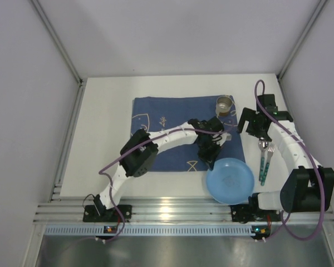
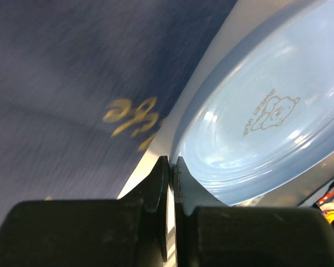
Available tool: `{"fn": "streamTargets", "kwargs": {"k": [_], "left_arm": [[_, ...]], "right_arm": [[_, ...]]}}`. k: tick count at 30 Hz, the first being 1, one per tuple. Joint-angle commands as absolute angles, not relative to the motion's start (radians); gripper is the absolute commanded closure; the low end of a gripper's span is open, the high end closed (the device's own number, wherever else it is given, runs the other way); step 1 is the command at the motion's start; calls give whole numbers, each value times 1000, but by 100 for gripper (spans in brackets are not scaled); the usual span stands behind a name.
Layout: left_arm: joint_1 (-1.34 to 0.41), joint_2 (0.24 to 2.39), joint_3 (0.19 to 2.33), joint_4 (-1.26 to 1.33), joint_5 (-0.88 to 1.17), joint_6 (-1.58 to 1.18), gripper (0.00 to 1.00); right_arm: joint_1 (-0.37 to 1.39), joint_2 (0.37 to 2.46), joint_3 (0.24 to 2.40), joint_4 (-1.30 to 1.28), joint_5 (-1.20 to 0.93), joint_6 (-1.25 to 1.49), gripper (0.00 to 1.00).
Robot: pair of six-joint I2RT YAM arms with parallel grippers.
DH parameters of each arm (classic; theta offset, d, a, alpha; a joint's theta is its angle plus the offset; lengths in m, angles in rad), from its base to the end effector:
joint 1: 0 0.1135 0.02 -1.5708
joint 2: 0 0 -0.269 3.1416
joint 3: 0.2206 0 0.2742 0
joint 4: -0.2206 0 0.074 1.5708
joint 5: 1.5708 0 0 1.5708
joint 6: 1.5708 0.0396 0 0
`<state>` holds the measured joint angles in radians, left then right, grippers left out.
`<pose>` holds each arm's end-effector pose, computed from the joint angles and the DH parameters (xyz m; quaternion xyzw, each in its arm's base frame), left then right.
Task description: Set the dinner table for one person
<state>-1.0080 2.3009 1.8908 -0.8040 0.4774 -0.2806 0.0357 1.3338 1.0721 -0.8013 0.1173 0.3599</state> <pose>0.2550 -0.4384 0.1600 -0.3794 -0.8788 0.2896 0.0019 0.2859 0.0056 0.2647 0.1705 0.9512 -0.0064 0.2570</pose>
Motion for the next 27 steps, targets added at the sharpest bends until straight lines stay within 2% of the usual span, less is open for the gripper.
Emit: {"fn": "streamTargets", "kwargs": {"k": [1,7,12,18,24,27], "left_arm": [[-902,2117,1836,-825,468,-262,100],[-683,1988,1707,-841,425,-230,100],[-539,1997,1666,-848,297,-225,100],[-473,2062,1709,-827,115,-301,100],[-445,2108,1798,-818,48,-331,100],[-416,2105,1805,-773,57,-342,100]], "right_arm": [[9,1286,1150,-788,107,364,0],[-57,1252,1180,-808,97,379,0],[-93,1198,1132,-810,112,429,0],[-142,1157,1028,-808,121,442,0],[-262,1218,927,-790,8,431,11],[-270,1249,881,-753,-31,422,12]]}}
